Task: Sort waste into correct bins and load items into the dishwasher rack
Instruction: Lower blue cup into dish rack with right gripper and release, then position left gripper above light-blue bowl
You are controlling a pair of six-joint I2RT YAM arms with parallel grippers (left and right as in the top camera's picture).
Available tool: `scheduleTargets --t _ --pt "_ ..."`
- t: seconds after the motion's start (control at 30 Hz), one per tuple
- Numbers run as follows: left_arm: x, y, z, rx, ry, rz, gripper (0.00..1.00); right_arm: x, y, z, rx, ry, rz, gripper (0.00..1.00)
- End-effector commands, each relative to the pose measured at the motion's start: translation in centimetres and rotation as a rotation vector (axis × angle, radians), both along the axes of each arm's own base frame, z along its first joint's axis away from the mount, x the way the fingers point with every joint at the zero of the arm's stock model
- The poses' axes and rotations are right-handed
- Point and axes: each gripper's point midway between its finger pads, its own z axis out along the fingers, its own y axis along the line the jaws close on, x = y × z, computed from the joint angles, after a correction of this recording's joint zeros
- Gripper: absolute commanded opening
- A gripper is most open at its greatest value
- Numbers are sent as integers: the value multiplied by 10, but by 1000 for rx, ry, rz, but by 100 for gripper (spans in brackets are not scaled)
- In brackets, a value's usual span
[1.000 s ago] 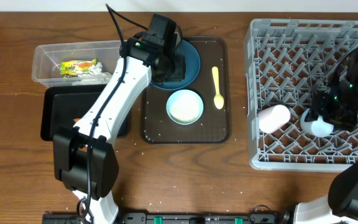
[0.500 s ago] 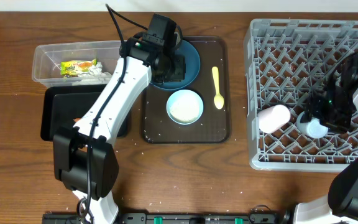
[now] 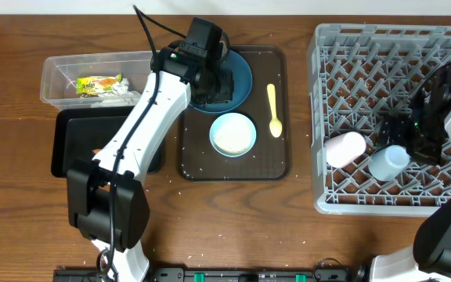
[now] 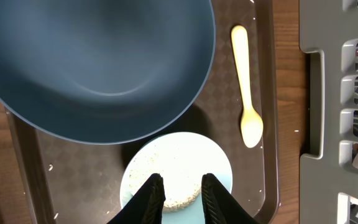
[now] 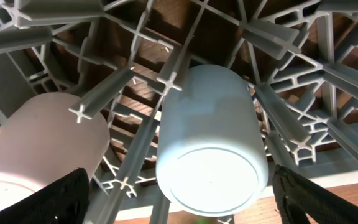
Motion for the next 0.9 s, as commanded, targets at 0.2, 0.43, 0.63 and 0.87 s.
scheduleTargets --t 0.2,0.43,0.63,0.87 --pt "-2 4 -3 22 8 1 24 15 -1 12 38 -69 -27 99" --pt "-4 4 -4 26 16 1 24 36 -7 51 18 -163 -24 99" --pt "-4 5 -4 38 1 -38 24 57 6 101 73 -295 24 99" --pt "-23 13 2 76 36 -80 24 84 69 168 284 -555 239 99"
